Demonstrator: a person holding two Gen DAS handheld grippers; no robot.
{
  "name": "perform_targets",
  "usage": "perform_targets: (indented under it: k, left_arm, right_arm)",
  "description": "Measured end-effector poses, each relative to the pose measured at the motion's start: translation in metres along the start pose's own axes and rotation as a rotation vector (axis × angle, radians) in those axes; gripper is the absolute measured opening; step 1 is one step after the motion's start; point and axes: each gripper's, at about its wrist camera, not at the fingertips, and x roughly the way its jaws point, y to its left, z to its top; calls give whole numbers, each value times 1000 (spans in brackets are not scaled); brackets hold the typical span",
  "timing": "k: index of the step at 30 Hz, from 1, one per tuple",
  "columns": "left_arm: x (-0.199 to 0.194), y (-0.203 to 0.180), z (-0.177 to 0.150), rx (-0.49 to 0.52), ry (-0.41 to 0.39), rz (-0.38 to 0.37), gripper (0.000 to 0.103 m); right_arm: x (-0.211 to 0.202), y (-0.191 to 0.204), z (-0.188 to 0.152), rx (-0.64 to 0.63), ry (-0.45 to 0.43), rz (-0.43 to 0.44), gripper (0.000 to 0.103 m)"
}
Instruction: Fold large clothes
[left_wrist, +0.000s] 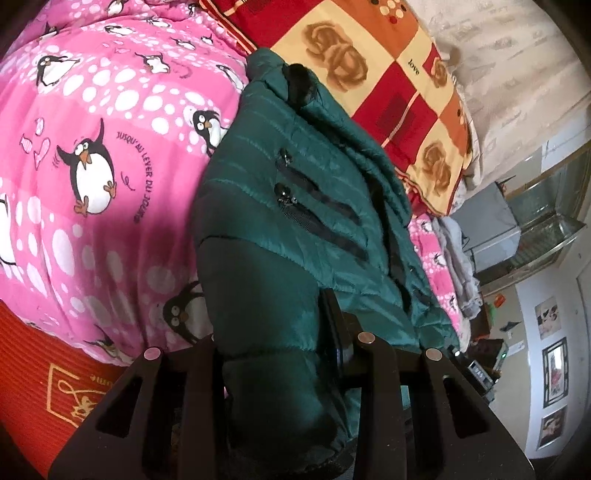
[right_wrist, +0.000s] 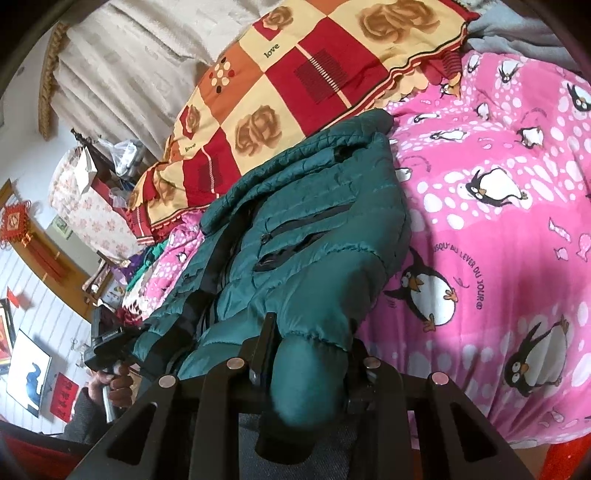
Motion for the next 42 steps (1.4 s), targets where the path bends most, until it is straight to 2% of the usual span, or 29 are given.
perform_targets:
  k: [8,28,34,42]
  left_arm:
    - [1,-9,0,52,11,55,28]
    - [1,-11,-1,90,8,114,28]
    - [2,-25,-4,192,-4,228,29]
    - [11,-55,-21,394,-51,492,29]
  right_arm:
    - [-1,2,0,-15,0,-6,25]
    - [-1,6,3,-52,5,-48,24]
    - [-2,6,5,-92,14,-88,23]
    - [-1,22,6,-158,33,-184,22]
